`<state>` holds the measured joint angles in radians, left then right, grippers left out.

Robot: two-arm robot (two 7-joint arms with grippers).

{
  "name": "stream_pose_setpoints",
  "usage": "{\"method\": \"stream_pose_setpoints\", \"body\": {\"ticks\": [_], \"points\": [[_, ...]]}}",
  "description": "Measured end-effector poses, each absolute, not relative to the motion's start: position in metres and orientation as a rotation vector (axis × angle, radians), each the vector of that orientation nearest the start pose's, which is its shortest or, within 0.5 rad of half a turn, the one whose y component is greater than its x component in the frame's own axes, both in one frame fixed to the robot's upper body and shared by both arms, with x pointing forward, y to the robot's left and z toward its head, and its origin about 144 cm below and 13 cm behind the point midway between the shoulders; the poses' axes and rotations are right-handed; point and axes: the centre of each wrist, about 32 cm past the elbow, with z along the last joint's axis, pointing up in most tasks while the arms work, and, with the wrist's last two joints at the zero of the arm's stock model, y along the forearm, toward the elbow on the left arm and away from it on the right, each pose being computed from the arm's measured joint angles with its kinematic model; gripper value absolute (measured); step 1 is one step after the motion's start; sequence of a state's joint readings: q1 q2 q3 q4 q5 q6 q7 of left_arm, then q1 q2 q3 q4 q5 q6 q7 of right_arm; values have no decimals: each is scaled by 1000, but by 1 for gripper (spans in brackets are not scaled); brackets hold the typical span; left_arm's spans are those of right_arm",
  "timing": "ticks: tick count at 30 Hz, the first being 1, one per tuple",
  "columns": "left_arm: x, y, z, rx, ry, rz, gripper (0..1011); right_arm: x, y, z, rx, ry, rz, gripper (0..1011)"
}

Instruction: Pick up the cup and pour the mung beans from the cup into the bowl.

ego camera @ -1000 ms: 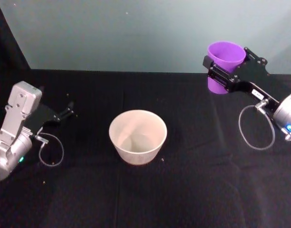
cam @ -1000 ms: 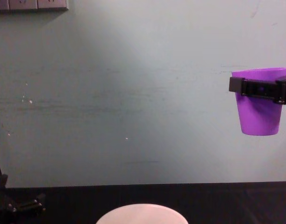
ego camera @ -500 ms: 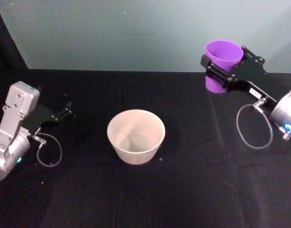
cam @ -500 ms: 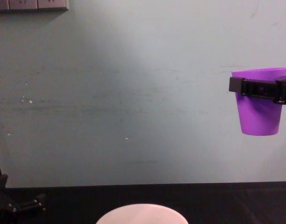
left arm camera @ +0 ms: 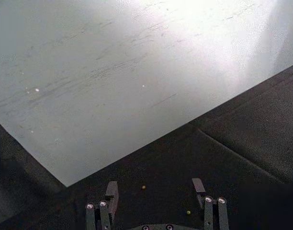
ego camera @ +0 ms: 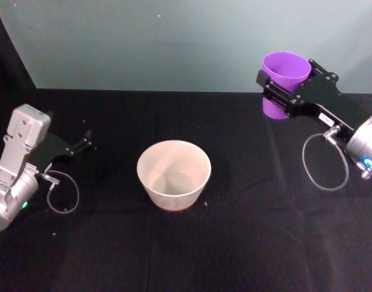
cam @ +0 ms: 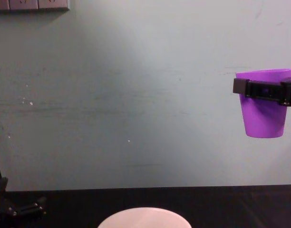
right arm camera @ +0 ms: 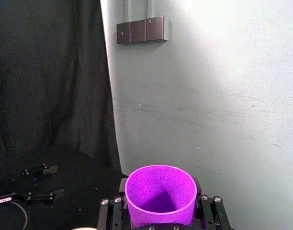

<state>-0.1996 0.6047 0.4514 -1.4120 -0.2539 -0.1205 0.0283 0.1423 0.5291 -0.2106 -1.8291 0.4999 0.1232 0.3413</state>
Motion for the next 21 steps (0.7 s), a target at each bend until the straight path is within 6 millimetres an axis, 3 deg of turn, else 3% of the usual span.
{"method": "stream_pose_setpoints", "body": {"ticks": [21], "points": [[489,310,1140,304,-285,1248,1000,473,-279,1265,47,-143,-921,746]]}}
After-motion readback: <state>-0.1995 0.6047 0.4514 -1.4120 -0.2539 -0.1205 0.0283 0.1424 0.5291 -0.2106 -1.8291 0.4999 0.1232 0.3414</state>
